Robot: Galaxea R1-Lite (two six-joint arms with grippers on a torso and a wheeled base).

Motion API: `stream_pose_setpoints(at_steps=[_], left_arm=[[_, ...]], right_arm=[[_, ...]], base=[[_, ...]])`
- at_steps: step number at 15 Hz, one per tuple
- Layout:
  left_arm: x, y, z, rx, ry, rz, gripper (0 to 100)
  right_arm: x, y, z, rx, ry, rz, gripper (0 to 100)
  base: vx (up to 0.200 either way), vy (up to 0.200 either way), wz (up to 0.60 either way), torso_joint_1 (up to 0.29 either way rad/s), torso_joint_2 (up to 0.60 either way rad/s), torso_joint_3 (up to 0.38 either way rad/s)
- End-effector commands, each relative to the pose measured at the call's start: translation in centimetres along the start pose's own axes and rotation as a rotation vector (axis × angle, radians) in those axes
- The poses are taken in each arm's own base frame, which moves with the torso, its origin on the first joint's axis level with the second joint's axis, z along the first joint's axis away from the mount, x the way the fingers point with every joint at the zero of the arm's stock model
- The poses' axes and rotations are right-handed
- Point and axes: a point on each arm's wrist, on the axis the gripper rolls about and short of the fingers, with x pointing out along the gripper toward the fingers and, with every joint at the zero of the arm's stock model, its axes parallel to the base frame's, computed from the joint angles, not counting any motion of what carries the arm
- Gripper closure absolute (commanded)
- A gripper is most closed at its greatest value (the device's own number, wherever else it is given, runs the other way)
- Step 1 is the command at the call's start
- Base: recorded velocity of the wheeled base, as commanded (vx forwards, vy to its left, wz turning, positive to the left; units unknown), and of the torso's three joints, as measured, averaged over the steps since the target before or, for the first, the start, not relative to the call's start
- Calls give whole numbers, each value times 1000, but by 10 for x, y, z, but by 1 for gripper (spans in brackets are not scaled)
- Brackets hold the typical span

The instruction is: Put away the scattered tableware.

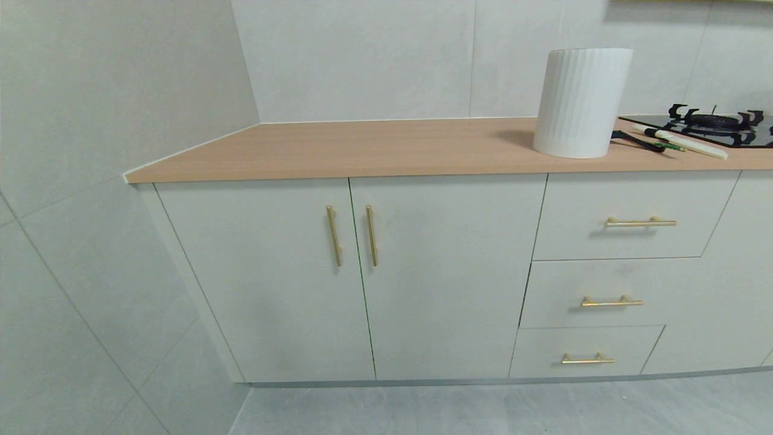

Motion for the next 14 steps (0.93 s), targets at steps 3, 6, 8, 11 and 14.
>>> stream_pose_setpoints(at_steps=[3, 6, 8, 11, 14], left_arm=[[15, -6, -44, 52, 16, 5, 0], [20, -9, -51, 27, -35, -45, 0], [20, -11, -51, 21, -35, -132, 0], [19, -13, -55, 3, 3, -224, 0], [19, -13, -55, 5, 4, -226, 0]], right_arm=[[9, 1, -25, -12, 91, 19, 0], [26, 2, -52, -9, 10, 14, 0], [28, 3, -63, -39, 45, 33, 0], [27, 4, -66, -38, 76, 77, 0], [27, 5, -71, -42, 141, 136, 0]], base=[[0, 0, 0, 0, 0, 0], [0, 0, 0, 0, 0, 0], [0, 0, 0, 0, 0, 0], [0, 0, 0, 0, 0, 0], [0, 0, 0, 0, 0, 0]])
